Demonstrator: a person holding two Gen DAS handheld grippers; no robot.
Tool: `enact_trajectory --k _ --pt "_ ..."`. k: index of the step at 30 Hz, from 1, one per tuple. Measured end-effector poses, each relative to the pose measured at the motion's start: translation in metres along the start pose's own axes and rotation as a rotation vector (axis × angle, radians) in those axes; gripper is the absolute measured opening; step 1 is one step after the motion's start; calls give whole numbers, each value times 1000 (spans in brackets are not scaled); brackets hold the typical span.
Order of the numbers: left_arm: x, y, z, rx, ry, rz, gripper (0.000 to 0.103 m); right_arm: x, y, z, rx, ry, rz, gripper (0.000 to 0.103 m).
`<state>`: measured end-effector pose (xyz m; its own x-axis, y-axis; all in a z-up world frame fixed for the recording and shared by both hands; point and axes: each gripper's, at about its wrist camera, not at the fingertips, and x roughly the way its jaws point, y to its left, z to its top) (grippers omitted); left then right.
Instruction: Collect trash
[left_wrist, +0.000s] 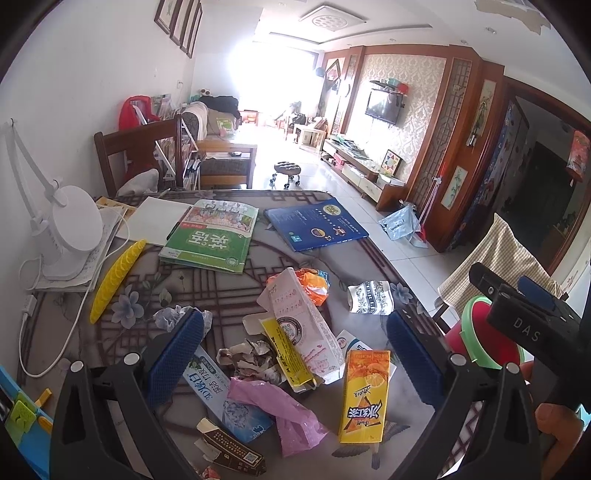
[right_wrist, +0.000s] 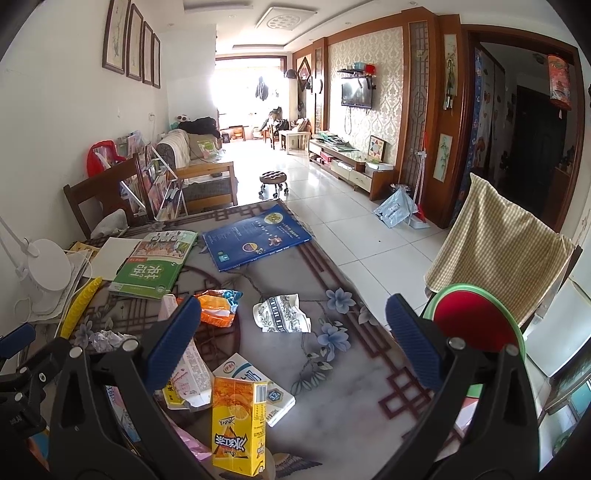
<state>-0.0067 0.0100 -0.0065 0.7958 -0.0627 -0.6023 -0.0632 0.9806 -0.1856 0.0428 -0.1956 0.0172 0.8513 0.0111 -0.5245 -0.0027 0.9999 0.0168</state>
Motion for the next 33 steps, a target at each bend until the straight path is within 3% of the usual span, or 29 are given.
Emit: enact_trajectory --k 33 --pt "6 0 -4 -9 20 2 95 8 -5 -8 5 30 -3 99"
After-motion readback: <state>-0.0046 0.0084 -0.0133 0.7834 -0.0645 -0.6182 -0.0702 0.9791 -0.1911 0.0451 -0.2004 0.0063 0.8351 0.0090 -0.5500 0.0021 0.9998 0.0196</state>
